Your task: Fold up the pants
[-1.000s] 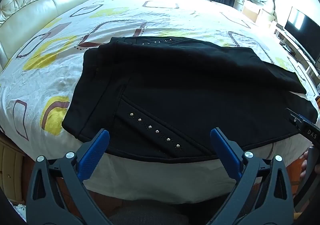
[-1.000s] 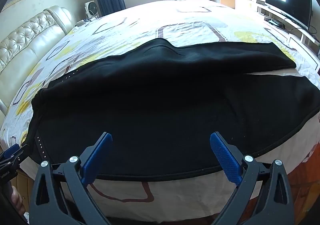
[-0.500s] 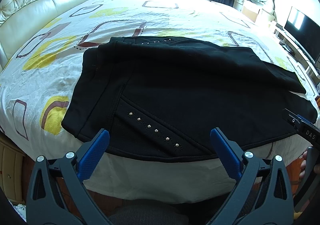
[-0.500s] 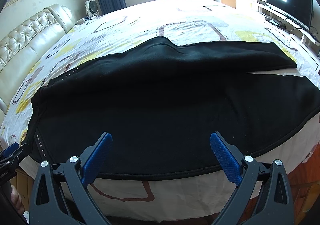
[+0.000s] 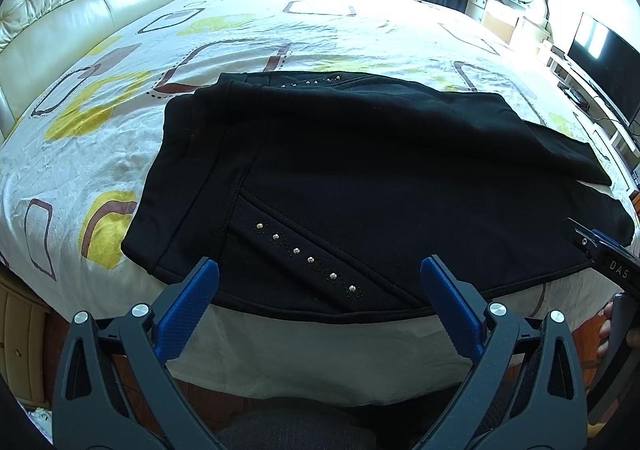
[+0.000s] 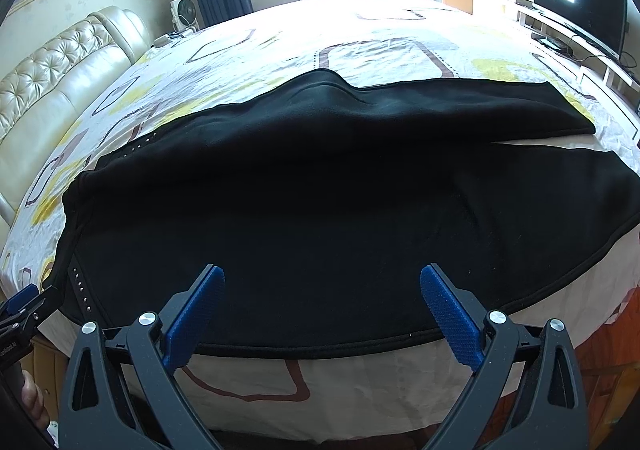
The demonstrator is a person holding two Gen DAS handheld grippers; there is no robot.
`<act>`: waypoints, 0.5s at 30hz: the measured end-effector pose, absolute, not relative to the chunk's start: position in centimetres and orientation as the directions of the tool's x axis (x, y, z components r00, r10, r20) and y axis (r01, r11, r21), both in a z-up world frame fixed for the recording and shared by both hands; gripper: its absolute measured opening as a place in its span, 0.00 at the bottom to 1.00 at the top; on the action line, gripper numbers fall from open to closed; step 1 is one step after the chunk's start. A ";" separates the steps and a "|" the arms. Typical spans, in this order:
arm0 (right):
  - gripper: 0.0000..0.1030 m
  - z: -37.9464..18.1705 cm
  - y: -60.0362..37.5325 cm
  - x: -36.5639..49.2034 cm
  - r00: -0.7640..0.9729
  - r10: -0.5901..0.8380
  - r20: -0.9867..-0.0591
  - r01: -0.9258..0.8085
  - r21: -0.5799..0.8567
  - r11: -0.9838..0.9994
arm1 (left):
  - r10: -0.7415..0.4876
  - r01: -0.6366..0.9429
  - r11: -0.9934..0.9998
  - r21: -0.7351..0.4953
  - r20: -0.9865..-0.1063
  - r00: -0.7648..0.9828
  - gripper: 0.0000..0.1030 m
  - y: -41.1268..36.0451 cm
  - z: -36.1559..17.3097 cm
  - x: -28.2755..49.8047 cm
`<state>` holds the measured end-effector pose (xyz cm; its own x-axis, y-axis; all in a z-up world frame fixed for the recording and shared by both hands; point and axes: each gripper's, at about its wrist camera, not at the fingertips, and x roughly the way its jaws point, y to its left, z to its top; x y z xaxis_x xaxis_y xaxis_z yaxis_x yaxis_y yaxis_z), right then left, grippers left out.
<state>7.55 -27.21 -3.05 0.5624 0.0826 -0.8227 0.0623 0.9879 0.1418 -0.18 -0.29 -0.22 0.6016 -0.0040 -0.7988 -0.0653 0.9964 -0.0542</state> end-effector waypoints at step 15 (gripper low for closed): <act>0.95 -3.3 -27.1 7.7 0.556 0.088 -0.826 0.056 0.143 0.988 | 0.006 -0.066 0.997 -0.041 -0.800 0.600 0.98 -0.4 -0.3 -0.2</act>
<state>7.75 -27.10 -3.26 0.5561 0.0881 -0.8264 0.0559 0.9881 0.1430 -0.19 -0.40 -0.26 0.6001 0.0063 -0.7999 -0.0658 0.9970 -0.0415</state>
